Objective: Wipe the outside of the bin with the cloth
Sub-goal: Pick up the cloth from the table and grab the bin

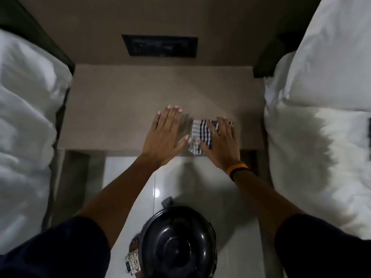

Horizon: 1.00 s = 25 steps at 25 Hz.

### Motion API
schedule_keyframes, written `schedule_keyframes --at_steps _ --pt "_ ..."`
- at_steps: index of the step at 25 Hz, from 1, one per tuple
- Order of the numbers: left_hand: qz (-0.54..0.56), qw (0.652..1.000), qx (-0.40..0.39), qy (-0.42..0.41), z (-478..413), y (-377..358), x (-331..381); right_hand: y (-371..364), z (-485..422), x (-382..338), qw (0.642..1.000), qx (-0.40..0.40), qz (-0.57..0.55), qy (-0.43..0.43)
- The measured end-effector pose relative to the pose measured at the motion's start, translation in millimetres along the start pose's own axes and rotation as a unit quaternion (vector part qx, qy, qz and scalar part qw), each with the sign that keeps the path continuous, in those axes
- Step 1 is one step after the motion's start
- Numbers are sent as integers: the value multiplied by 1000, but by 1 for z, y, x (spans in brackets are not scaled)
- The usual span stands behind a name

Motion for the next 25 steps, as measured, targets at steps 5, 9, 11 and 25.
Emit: schedule_keyframes --at_steps 5,9,11,25 --pt "-15 999 -43 4 -3 -83 0 -73 -10 16 999 -8 27 -36" --pt "1 999 -35 5 -13 -105 -1 -80 -27 21 998 54 15 -43" --pt "10 999 -32 7 -7 -108 1 -73 -37 25 998 56 -13 -32" --pt "78 978 -95 -170 293 -176 83 -143 224 -1 960 38 -243 -133"
Point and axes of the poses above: each hand's wrist, its own z-axis away from the middle knuckle, its own y-axis out of the back of the hand, x = y × z, the point moved 1 cm from there along -z, towards the middle knuckle, and after that the axes turned 2 degrees about -z, right-handed, at the moved point
